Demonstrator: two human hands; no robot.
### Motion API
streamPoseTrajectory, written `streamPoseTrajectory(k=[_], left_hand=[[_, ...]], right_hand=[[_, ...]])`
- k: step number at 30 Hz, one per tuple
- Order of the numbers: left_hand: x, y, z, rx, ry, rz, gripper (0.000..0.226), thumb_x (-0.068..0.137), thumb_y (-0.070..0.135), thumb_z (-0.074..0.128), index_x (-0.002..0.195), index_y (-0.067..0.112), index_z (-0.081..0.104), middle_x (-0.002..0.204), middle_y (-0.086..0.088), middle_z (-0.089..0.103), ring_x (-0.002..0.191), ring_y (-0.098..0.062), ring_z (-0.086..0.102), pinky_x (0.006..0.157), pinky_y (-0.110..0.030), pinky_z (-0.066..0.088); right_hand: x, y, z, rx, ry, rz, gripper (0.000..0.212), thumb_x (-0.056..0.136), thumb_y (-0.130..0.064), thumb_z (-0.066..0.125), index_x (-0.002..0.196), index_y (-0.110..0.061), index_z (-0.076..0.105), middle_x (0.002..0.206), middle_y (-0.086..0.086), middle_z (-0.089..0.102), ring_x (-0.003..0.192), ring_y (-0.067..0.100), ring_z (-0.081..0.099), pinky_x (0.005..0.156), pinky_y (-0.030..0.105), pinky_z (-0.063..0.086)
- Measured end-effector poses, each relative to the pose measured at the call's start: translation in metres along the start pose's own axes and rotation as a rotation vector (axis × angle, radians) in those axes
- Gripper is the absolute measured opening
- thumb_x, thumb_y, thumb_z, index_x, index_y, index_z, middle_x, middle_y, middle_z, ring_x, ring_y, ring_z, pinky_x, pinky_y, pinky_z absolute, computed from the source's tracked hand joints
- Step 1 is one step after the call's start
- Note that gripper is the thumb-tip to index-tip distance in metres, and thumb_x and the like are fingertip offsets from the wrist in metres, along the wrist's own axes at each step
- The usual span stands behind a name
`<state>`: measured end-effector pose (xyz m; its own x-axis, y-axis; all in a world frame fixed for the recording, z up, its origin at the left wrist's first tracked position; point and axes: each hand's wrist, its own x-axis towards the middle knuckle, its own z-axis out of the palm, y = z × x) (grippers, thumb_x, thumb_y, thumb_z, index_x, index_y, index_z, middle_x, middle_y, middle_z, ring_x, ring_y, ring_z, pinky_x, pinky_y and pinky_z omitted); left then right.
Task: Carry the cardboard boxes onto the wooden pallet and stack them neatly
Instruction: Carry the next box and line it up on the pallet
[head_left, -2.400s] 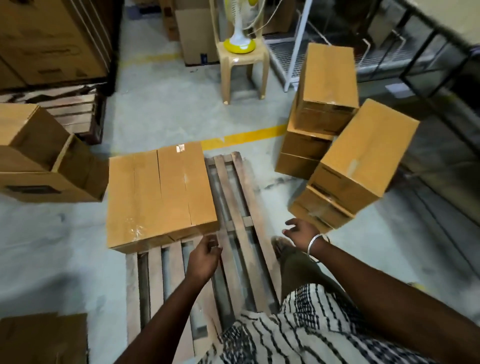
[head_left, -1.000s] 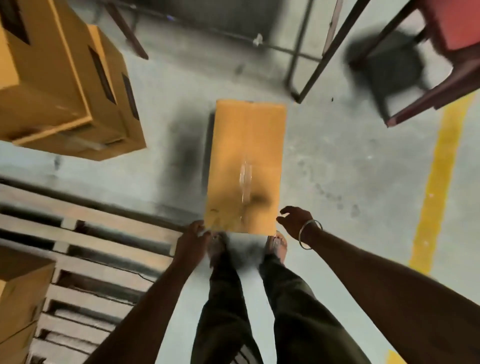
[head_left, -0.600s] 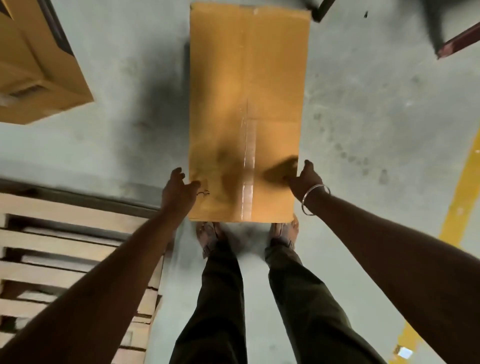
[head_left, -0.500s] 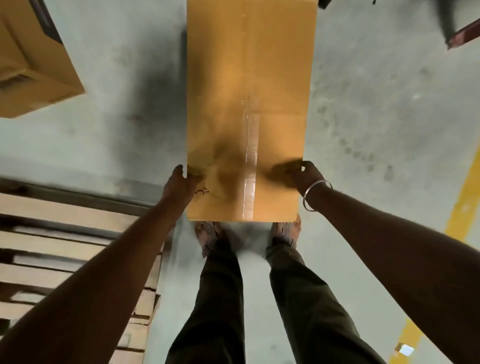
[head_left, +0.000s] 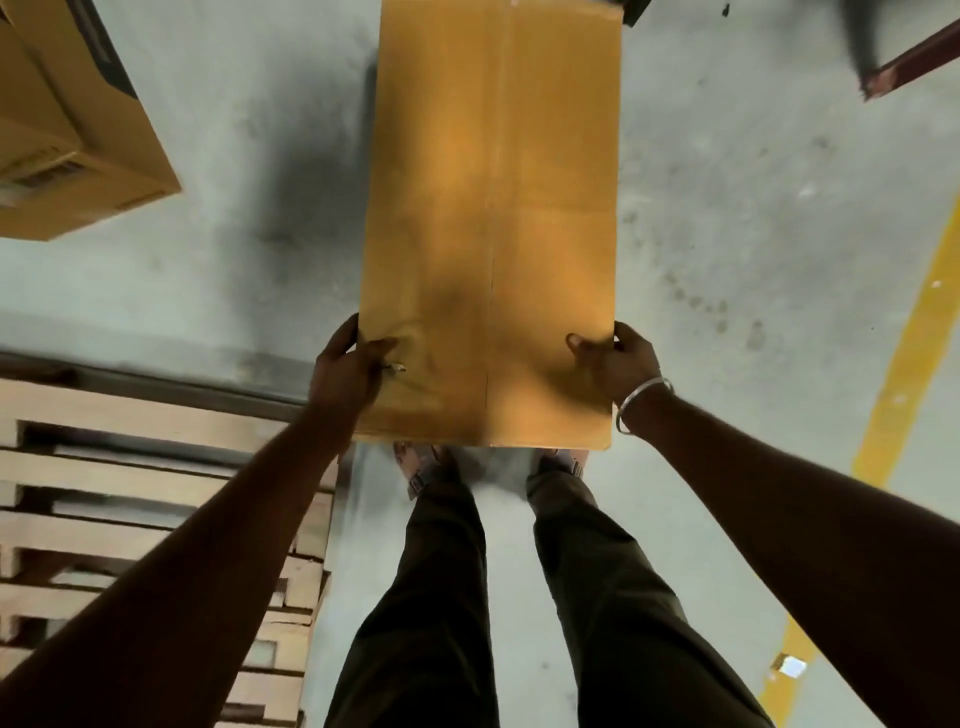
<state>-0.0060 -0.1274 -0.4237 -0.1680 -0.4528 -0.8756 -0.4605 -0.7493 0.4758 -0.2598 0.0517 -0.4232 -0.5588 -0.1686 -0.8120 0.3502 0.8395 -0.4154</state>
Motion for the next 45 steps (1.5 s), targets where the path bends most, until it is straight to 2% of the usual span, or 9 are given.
streamPoseTrajectory(k=[2, 4, 7, 12, 21, 27, 32, 38, 45], left_hand=[[-0.027, 0.019, -0.002, 0.007, -0.018, 0.023, 0.055, 0.071, 0.024, 0.07, 0.126, 0.028, 0.063, 0.12, -0.004, 0.069, 0.109, -0.032, 0.065, 0.095, -0.055, 0.051], [-0.064, 0.038, -0.005, 0.048, -0.019, 0.033, 0.053, 0.066, 0.027, 0.071, 0.119, 0.028, 0.065, 0.117, -0.004, 0.069, 0.108, -0.034, 0.063, 0.095, -0.058, 0.049], [-0.129, 0.06, -0.013, 0.1, -0.011, 0.069, 0.057, 0.061, 0.035, 0.074, 0.116, 0.026, 0.066, 0.114, -0.006, 0.069, 0.105, -0.035, 0.063, 0.095, -0.061, 0.048], [-0.252, 0.092, -0.035, 0.104, -0.012, 0.126, 0.055, 0.071, 0.041, 0.072, 0.124, 0.033, 0.061, 0.12, 0.003, 0.065, 0.108, -0.029, 0.06, 0.094, -0.059, 0.049], [-0.398, 0.152, -0.067, -0.037, 0.107, 0.31, 0.05, 0.081, 0.028, 0.072, 0.129, 0.034, 0.059, 0.115, 0.004, 0.066, 0.098, -0.024, 0.062, 0.089, -0.044, 0.051], [-0.421, 0.172, -0.09, -0.122, 0.173, 0.381, 0.07, 0.063, 0.047, 0.074, 0.131, 0.043, 0.055, 0.122, 0.012, 0.067, 0.109, -0.024, 0.062, 0.098, -0.054, 0.048], [-0.454, 0.19, -0.086, -0.241, 0.276, 0.453, 0.071, 0.06, 0.043, 0.076, 0.129, 0.036, 0.059, 0.116, 0.009, 0.07, 0.107, -0.023, 0.064, 0.097, -0.053, 0.05], [-0.493, 0.196, -0.071, -0.345, 0.443, 0.474, 0.051, 0.073, 0.036, 0.074, 0.122, 0.032, 0.063, 0.11, 0.005, 0.072, 0.104, -0.025, 0.065, 0.091, -0.053, 0.052], [-0.542, 0.172, -0.064, -0.597, 0.619, 0.464, 0.047, 0.084, 0.027, 0.07, 0.129, 0.034, 0.059, 0.117, 0.005, 0.069, 0.104, -0.023, 0.066, 0.078, -0.042, 0.055]], right_hand=[[-0.034, -0.011, -0.014, 0.052, -0.018, -0.05, 0.039, 0.082, -0.038, 0.075, 0.115, -0.018, 0.067, 0.096, -0.002, 0.072, 0.081, 0.013, 0.066, 0.074, 0.028, 0.052], [-0.073, -0.026, -0.031, 0.129, -0.041, -0.031, 0.048, 0.078, -0.046, 0.075, 0.117, -0.02, 0.065, 0.104, -0.001, 0.073, 0.094, 0.02, 0.068, 0.087, 0.036, 0.054], [-0.142, -0.05, -0.059, 0.194, -0.086, -0.012, 0.046, 0.084, -0.039, 0.072, 0.124, -0.018, 0.062, 0.111, 0.002, 0.071, 0.101, 0.027, 0.066, 0.096, 0.046, 0.051], [-0.268, -0.093, -0.106, 0.343, -0.115, -0.04, 0.04, 0.085, -0.021, 0.074, 0.124, -0.014, 0.063, 0.106, 0.005, 0.074, 0.094, 0.024, 0.071, 0.085, 0.037, 0.055], [-0.412, -0.17, -0.157, 0.397, -0.21, -0.266, 0.056, 0.081, -0.011, 0.076, 0.125, -0.03, 0.047, 0.103, 0.018, 0.071, 0.078, 0.034, 0.072, 0.063, 0.04, 0.058], [-0.432, -0.213, -0.159, 0.3, -0.342, -0.428, 0.079, 0.073, -0.006, 0.082, 0.136, -0.032, 0.041, 0.113, 0.007, 0.068, 0.094, 0.03, 0.07, 0.072, 0.04, 0.058], [-0.43, -0.259, -0.166, 0.175, -0.514, -0.555, 0.07, 0.07, -0.003, 0.082, 0.124, -0.039, 0.055, 0.111, -0.002, 0.072, 0.099, 0.025, 0.07, 0.077, 0.04, 0.057], [-0.428, -0.315, -0.17, -0.013, -0.659, -0.586, 0.078, 0.051, -0.021, 0.089, 0.123, -0.014, 0.06, 0.107, 0.005, 0.074, 0.094, 0.028, 0.072, 0.085, 0.047, 0.057], [-0.462, -0.357, -0.162, -0.192, -0.854, -0.686, 0.049, 0.072, -0.001, 0.08, 0.114, -0.015, 0.059, 0.099, 0.006, 0.074, 0.078, 0.018, 0.073, 0.059, 0.023, 0.055]])
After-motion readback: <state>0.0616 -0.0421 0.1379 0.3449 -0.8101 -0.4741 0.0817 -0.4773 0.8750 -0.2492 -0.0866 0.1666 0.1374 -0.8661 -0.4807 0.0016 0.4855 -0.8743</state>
